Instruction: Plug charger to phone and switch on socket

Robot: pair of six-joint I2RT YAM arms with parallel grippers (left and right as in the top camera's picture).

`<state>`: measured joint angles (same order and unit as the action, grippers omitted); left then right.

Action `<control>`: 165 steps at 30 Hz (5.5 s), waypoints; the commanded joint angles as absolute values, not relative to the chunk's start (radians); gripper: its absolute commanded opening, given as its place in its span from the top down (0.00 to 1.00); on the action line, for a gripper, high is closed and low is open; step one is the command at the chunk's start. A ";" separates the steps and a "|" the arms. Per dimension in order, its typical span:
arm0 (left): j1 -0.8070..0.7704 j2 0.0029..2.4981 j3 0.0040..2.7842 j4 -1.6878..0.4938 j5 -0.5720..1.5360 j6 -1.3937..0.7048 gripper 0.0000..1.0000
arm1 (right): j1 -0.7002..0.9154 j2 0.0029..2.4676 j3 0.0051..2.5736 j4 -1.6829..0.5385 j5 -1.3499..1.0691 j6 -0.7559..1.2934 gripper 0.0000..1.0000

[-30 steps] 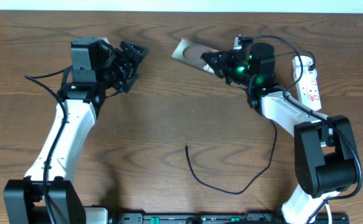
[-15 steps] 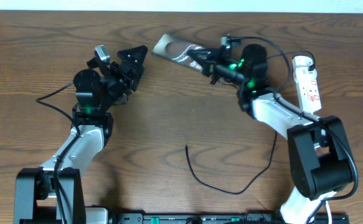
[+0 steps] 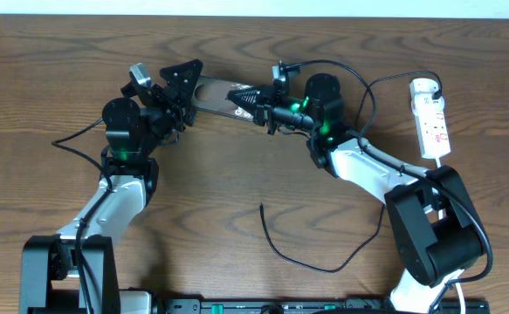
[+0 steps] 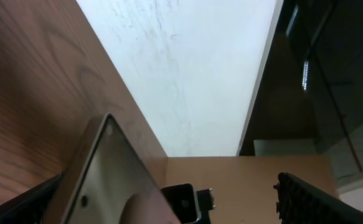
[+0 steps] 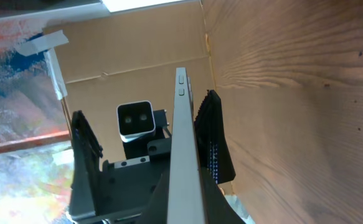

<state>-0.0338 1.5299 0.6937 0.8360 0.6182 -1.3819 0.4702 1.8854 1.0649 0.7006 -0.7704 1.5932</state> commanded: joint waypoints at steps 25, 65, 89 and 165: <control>-0.029 1.522 0.695 0.912 0.549 -1.494 0.93 | 0.536 1.874 1.086 0.688 -0.705 1.551 0.99; 0.523 1.523 0.736 0.929 1.551 -1.428 0.93 | 0.479 1.874 1.479 -0.781 -0.382 0.492 0.01; 0.692 1.523 0.736 0.941 1.571 -1.427 0.93 | 0.859 2.046 1.450 -1.092 -0.040 0.847 0.13; 0.692 1.523 0.736 0.941 1.571 -1.422 0.93 | 0.900 2.114 1.409 -1.006 -0.054 0.885 0.89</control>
